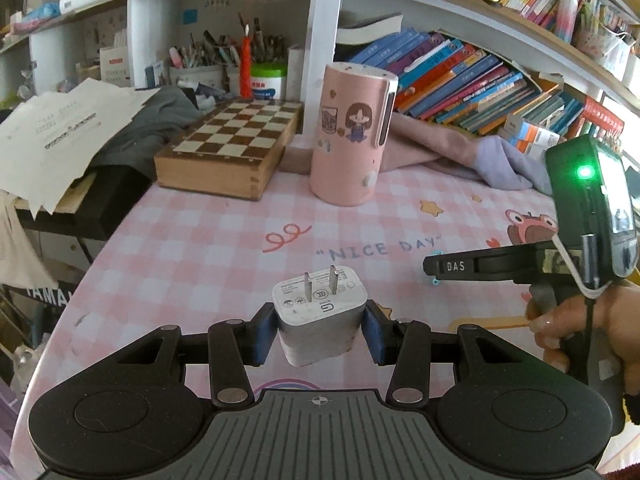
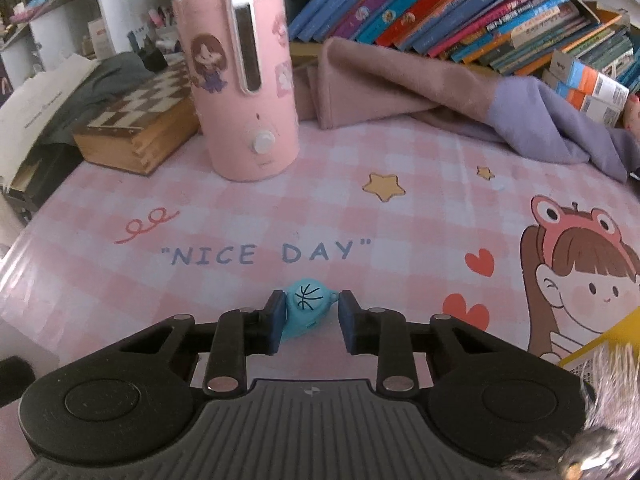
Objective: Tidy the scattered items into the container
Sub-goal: 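Grasp the small teal piece with the right tool, then carry the charger plug and teal piece over the yellow box with both tools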
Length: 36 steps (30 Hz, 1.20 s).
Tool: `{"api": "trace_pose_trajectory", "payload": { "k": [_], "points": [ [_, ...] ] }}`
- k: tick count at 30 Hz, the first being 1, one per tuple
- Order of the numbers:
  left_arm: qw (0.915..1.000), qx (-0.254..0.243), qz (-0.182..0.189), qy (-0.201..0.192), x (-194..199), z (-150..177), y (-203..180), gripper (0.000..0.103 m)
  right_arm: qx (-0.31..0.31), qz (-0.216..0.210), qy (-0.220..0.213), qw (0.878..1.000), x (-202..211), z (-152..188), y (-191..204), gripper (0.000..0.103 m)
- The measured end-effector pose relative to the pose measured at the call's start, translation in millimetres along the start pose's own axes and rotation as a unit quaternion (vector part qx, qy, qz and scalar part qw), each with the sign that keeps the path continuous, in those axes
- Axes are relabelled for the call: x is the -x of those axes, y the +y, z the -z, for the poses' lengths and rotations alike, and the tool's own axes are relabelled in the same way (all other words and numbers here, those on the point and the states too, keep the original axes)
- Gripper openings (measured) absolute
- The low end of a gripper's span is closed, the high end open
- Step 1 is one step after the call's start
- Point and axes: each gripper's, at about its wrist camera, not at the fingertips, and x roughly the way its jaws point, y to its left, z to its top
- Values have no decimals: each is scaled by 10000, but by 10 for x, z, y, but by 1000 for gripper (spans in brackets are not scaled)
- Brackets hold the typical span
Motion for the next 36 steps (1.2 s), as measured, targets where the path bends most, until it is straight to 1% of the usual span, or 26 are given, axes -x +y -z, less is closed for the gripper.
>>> {"api": "trace_pose_trajectory", "payload": {
  "k": [8, 13, 17, 26, 36],
  "points": [
    [9996, -128, 196, -181, 115, -27, -68, 44, -113, -140, -231, 9996, 351, 23, 48, 27],
    [9990, -183, 299, -282, 232, -21, -100, 44, -148, -166, -520, 9984, 675, 46, 66, 27],
    [9980, -125, 409, -463, 380, 1, -118, 44, -161, -181, -651, 9976, 946, 105, 56, 27],
    [9945, -136, 684, -782, 797, 85, -164, 44, -143, -223, -879, 9958, 1550, 379, 99, 27],
    [9915, -352, 917, -851, 1167, 340, -229, 44, -189, -183, -969, 9949, 1972, 802, 260, 27]
  ]
}}
